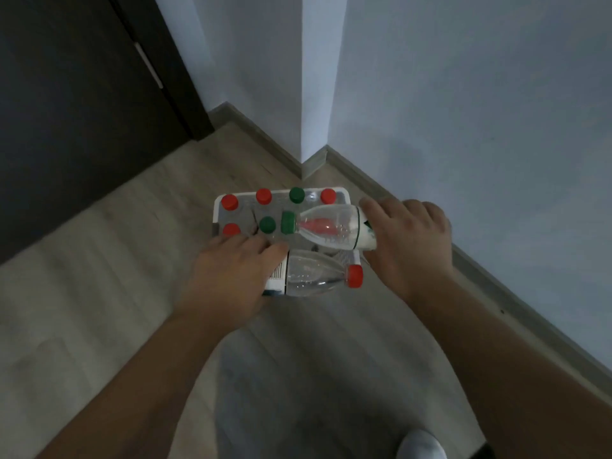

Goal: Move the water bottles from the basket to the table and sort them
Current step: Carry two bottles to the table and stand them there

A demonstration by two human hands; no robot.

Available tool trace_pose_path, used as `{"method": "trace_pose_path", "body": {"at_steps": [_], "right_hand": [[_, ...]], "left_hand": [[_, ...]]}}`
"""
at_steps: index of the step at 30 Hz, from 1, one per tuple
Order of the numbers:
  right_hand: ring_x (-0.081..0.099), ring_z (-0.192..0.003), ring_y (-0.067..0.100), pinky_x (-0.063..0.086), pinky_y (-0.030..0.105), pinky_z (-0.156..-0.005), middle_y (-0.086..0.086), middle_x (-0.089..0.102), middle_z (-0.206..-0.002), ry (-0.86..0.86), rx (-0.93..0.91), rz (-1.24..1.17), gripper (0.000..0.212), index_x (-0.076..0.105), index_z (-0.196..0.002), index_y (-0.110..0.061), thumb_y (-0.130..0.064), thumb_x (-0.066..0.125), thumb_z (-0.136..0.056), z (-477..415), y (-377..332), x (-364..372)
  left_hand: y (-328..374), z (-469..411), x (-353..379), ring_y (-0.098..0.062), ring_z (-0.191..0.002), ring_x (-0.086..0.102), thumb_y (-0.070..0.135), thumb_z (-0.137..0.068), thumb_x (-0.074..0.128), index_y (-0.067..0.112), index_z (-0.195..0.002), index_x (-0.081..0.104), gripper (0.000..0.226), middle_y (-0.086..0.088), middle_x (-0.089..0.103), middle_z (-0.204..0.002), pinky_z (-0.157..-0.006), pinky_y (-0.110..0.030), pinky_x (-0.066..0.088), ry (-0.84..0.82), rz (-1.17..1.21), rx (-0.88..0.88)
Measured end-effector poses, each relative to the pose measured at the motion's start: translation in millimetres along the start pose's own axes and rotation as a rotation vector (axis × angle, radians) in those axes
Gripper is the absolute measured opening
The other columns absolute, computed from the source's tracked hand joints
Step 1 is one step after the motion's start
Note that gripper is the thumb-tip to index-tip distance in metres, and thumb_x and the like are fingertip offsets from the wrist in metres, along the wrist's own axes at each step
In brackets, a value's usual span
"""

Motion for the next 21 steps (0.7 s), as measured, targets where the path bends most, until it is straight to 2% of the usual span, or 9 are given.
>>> {"method": "trace_pose_path", "body": {"at_steps": [2,5,11,16,19,21], "right_hand": [[0.066,-0.088,0.032,0.047,0.046,-0.087,0.005,0.072,-0.104,0.016,0.044,-0.062,0.046,0.065,-0.121,-0.019,-0.031,0.081,-0.08,10,1,-32],[0.064,-0.084,0.032,0.045,0.044,-0.084,0.005,0.071,-0.099,0.085,0.112,-0.095,0.033,0.066,-0.115,-0.018,-0.026,0.076,-0.084,20,8,-99],[0.064,-0.083,0.032,0.044,0.043,-0.082,0.003,0.072,-0.1,0.019,0.145,-0.104,0.042,0.065,-0.115,-0.019,-0.021,0.08,-0.076,19,29,-268],[0.065,-0.085,0.035,0.045,0.044,-0.083,0.003,0.072,-0.1,0.019,0.181,-0.107,0.051,0.065,-0.119,-0.019,-0.021,0.08,-0.07,4,55,-427],[0.064,-0.088,0.036,0.044,0.044,-0.084,0.004,0.071,-0.103,0.016,0.198,-0.089,0.053,0.062,-0.123,-0.021,-0.023,0.077,-0.072,-3,75,-512],[0.064,-0.087,0.037,0.044,0.044,-0.082,0.005,0.07,-0.1,0.041,0.217,-0.069,0.054,0.062,-0.123,-0.02,-0.02,0.073,-0.07,-2,89,-560]], "left_hand": [[10,10,-24,-0.032,-0.078,0.065,0.037,-0.048,0.093,0.022,-0.112,0.068,0.071,-0.003,0.067,-0.088,-0.07,-0.04,0.049,-0.049,0.016,-0.018],[19,29,-81,-0.032,-0.076,0.065,0.038,-0.05,0.092,0.02,-0.12,0.068,0.076,-0.004,0.068,-0.091,-0.069,-0.04,0.05,-0.128,0.05,-0.047],[31,48,-264,-0.026,-0.085,0.066,0.044,-0.058,0.09,0.027,-0.127,0.062,0.077,0.0,0.069,-0.098,-0.074,-0.039,0.049,-0.238,0.047,0.019],[43,50,-439,-0.025,-0.099,0.066,0.05,-0.069,0.086,0.027,-0.138,0.053,0.08,-0.002,0.07,-0.113,-0.084,-0.041,0.051,-0.13,0.035,0.098],[51,51,-533,-0.03,-0.09,0.066,0.051,-0.069,0.084,0.024,-0.135,0.057,0.076,-0.006,0.069,-0.103,-0.079,-0.041,0.048,-0.041,0.027,0.136],[60,54,-587,-0.032,-0.083,0.064,0.056,-0.073,0.072,0.022,-0.127,0.058,0.065,-0.007,0.067,-0.096,-0.076,-0.041,0.049,0.007,0.009,0.15]]}}
Point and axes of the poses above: each hand's wrist, its own z-axis away from the middle knuckle, its own x-axis out of the palm, y = z × x, the point moved 7 cm from there along -z, towards the middle knuckle
